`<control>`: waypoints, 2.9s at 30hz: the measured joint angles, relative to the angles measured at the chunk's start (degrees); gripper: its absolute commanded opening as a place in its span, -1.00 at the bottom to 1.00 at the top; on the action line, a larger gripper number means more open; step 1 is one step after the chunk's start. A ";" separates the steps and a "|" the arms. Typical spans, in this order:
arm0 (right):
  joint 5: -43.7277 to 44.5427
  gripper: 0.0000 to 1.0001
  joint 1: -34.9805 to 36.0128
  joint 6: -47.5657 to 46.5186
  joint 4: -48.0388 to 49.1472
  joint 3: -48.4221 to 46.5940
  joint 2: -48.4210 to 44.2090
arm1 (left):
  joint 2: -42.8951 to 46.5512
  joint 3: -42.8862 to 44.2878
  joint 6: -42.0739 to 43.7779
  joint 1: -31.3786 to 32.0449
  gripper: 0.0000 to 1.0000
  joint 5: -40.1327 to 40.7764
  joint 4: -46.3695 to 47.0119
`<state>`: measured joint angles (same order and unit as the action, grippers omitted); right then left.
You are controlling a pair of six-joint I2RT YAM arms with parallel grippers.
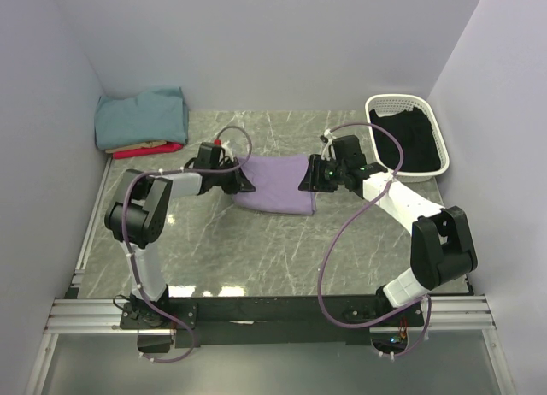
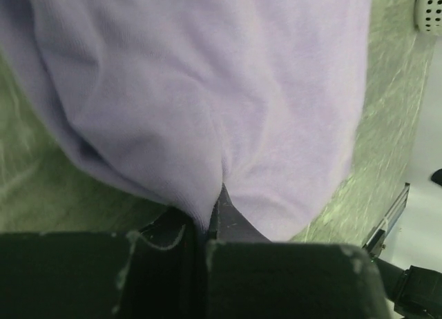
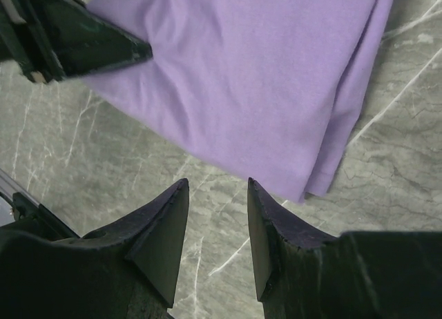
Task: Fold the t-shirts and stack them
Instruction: Neatly place the folded tshirt to the corner, then reset both grippers
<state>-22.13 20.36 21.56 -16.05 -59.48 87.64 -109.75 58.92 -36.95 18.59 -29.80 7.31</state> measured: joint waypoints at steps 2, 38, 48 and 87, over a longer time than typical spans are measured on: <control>-0.04 -0.07 -0.04 0.00 0.00 0.00 0.00 | 0.11 3.41 1.49 -0.02 -0.99 0.15 -3.37; -5.51 -0.07 -0.39 0.57 0.13 -8.87 15.58 | -31.95 82.05 7.76 -49.07 -0.57 -25.44 -24.50; -6.05 -0.07 -0.39 0.63 0.15 -8.87 15.69 | -32.61 76.91 10.56 -48.92 0.99 -24.35 -25.18; -9.01 -0.05 -0.39 1.11 3.39 -1.42 10.54 | 6.40 58.31 31.85 -27.45 0.93 31.69 -33.42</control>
<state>-31.14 19.97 22.68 -12.67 -60.90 98.17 -103.35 117.23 -5.10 -8.86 1.89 -26.11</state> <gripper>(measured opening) 0.477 0.995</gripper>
